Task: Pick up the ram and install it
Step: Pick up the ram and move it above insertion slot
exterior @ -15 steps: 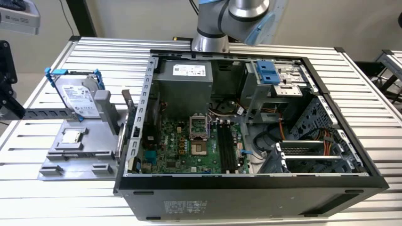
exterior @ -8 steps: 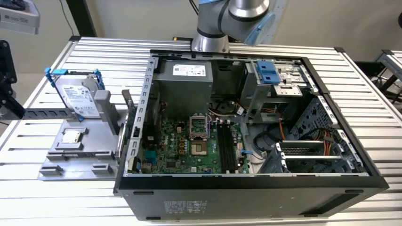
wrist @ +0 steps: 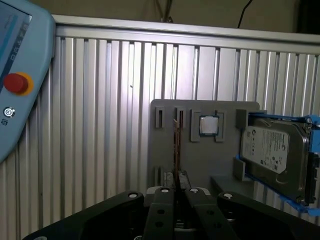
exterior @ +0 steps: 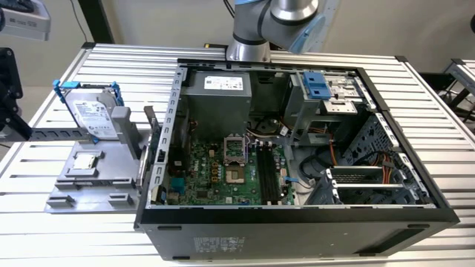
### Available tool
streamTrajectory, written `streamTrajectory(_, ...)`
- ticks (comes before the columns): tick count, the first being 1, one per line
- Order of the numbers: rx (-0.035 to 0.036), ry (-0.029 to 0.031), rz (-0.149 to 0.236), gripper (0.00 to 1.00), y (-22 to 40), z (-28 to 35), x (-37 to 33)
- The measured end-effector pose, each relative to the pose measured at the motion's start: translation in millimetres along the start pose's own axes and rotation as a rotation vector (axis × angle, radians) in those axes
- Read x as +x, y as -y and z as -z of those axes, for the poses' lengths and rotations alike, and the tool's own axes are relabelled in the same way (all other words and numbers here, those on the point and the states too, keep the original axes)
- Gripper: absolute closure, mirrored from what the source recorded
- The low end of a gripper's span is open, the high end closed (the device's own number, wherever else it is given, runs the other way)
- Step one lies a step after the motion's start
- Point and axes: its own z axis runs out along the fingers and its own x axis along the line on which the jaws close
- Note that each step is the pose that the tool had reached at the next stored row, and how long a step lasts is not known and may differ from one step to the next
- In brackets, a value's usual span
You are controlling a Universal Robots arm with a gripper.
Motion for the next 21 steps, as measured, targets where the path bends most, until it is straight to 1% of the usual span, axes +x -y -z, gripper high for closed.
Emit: streamTrajectory(21, -0.0009, 0.0, 0.0, 1.0, 33.7, 0.3, 1.1)
